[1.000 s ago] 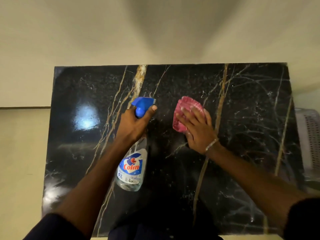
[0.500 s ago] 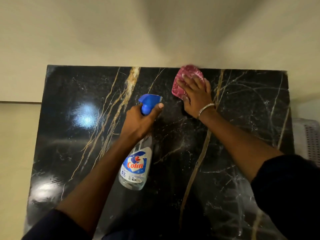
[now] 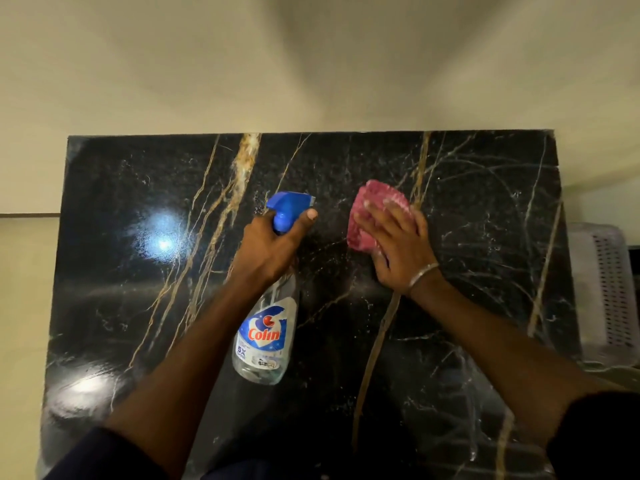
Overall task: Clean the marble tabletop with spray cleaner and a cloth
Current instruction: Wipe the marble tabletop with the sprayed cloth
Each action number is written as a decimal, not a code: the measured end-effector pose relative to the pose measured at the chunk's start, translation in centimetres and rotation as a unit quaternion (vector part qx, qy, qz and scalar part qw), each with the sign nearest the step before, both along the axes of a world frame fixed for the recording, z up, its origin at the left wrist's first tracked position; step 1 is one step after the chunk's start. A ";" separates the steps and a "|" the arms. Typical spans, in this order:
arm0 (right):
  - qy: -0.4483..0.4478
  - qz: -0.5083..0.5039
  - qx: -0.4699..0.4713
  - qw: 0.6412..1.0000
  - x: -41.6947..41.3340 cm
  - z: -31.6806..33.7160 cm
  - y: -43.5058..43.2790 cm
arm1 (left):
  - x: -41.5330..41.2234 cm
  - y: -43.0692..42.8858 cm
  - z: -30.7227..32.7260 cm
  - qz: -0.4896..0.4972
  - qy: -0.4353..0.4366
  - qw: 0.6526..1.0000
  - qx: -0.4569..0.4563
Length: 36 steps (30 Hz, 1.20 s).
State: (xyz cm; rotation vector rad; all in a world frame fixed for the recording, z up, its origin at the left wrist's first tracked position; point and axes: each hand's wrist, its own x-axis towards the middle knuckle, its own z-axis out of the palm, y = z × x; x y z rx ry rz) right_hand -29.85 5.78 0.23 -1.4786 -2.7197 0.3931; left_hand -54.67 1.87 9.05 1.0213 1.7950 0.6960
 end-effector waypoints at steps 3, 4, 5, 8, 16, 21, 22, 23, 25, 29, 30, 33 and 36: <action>-0.011 -0.051 -0.005 0.999 -1.9 -0.1 6.4 | 0.2 0.0 0.4 0.005 -0.005 1.000 -0.001; -0.016 -0.055 -0.007 0.998 -2.3 -0.1 8.1 | 0.3 0.0 0.6 0.006 -0.005 1.000 -0.001; -0.019 -0.057 -0.009 0.998 -2.7 0.0 9.3 | 0.4 0.0 0.9 0.008 -0.005 1.000 0.000; -0.022 -0.070 -0.010 0.997 -3.0 0.2 9.7 | 0.5 0.0 1.6 0.005 -0.003 1.000 0.009; -0.004 -0.034 -0.034 0.999 0.2 0.3 -6.4 | 1.2 -2.2 3.4 -0.029 0.026 0.999 0.036; 0.065 -0.063 -0.052 0.995 1.2 1.1 -12.3 | 2.3 -5.4 4.8 -0.056 0.046 0.996 0.051; 0.106 -0.083 -0.073 0.988 1.3 1.1 -12.6 | 2.5 -6.2 5.1 -0.058 0.046 0.996 0.055; 0.166 -0.112 -0.128 0.971 1.4 1.2 -12.7 | 2.5 -6.9 5.4 -0.059 0.048 0.995 0.058; 0.377 -0.241 -0.294 0.845 1.7 3.1 -12.5 | 2.5 -8.4 5.9 -0.063 0.044 0.995 0.061; 0.631 -0.465 -0.433 0.445 3.4 6.7 -12.6 | 2.8 -11.0 7.1 -0.087 0.022 0.994 0.061; 0.650 -0.474 -0.453 0.384 3.8 7.0 -12.9 | 3.0 -11.4 7.3 -0.092 0.034 0.993 0.058; 0.688 -0.487 -0.452 0.292 4.2 7.0 -14.3 | 3.7 -12.2 8.0 -0.112 0.047 0.990 0.066; 0.708 -0.467 -0.445 0.288 4.2 7.2 -15.4 | 4.6 -12.9 8.9 -0.150 0.040 0.985 0.075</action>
